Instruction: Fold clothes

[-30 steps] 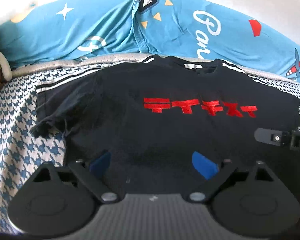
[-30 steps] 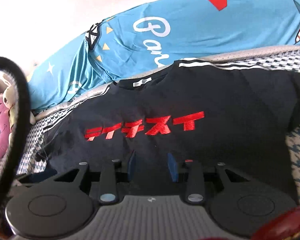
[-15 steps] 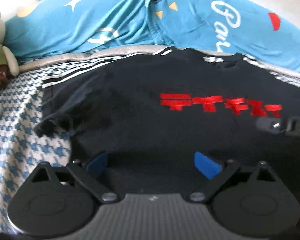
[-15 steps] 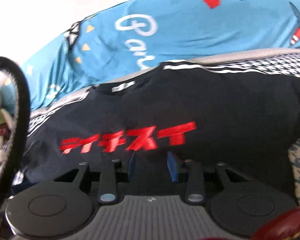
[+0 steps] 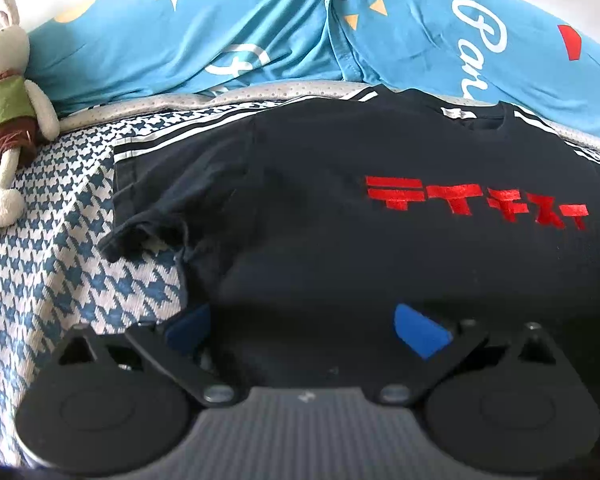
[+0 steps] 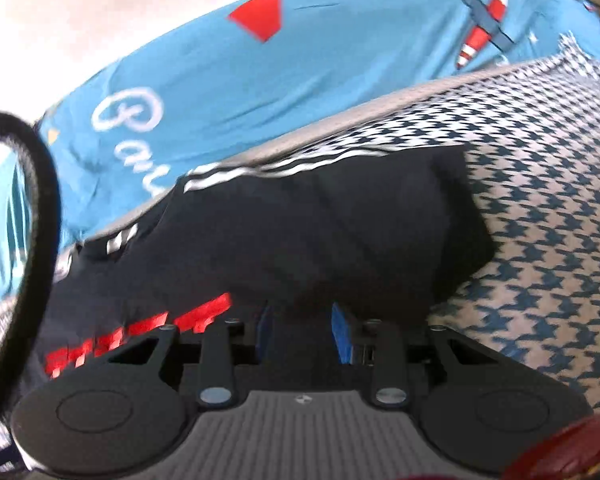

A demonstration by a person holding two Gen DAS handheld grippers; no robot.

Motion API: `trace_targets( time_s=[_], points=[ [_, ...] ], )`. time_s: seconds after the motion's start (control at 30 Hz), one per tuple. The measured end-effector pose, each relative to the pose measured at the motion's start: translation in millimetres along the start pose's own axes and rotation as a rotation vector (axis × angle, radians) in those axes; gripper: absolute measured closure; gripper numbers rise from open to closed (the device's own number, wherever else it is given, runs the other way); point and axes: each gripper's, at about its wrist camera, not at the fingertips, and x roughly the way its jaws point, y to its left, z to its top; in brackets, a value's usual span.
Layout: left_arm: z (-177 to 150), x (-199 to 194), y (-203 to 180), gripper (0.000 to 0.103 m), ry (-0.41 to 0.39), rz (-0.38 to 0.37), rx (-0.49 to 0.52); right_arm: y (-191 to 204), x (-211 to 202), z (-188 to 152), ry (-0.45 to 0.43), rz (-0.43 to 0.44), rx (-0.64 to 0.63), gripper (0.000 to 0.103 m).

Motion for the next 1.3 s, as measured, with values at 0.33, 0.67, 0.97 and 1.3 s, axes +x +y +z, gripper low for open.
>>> trace_targets(
  time_s=[0.33, 0.67, 0.97, 1.3],
  points=[
    [-1, -1, -3, 0.000, 0.010, 0.012, 0.009, -63, -7, 35, -0.101, 0.190, 0.226, 0.069],
    [-1, 0, -4, 0.000, 0.016, 0.019, 0.004, -81, -6, 41, -0.066, -0.063, 0.213, 0.073],
    [-1, 0, -4, 0.000, 0.016, 0.021, 0.007, -100, -11, 44, -0.103, -0.045, 0.313, 0.069],
    [-1, -1, -6, 0.000, 0.015, 0.025, 0.008, -97, 0, 51, -0.175, 0.025, 0.284, 0.051]
  ],
)
